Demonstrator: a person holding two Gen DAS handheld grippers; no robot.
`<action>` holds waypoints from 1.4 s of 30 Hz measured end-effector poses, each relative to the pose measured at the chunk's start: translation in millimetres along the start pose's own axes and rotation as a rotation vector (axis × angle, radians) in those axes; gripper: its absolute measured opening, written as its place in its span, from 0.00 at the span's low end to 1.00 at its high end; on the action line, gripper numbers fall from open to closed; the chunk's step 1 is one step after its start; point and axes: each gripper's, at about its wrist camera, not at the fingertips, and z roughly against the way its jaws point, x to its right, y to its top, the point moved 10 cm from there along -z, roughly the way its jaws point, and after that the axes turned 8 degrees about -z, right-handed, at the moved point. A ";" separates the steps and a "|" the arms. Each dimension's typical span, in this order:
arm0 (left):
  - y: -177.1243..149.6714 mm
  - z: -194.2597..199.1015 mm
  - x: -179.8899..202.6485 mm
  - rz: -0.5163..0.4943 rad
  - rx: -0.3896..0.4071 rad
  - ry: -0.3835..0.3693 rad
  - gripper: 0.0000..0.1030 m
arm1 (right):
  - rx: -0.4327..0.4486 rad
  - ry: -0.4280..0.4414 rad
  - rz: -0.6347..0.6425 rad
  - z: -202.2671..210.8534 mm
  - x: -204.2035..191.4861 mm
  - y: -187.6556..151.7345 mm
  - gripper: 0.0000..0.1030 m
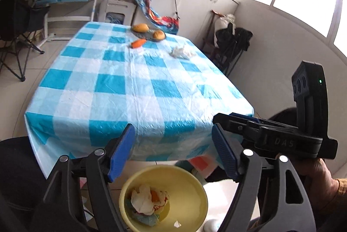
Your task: Collect trash
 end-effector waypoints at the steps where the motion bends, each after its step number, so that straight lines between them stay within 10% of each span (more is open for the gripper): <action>1: 7.7 1.3 -6.9 0.021 0.021 0.022 0.71 | 0.007 -0.002 0.010 -3.0 -1.2 8.2 0.63; 23: 31.5 -25.3 -89.4 0.225 0.091 0.196 0.74 | -0.054 -0.170 -0.023 -220.6 -18.9 186.4 0.62; 32: 38.5 -30.2 -105.0 0.266 0.095 0.207 0.74 | -0.092 -0.201 0.167 -223.5 -32.3 167.0 0.21; 40: 34.8 -33.0 -108.5 0.296 0.082 0.198 0.74 | -0.207 -0.019 0.207 -171.8 -53.2 95.7 0.21; 42: 33.9 -34.1 -108.1 0.302 0.074 0.196 0.74 | -0.191 0.023 0.229 -152.7 -53.7 94.2 0.40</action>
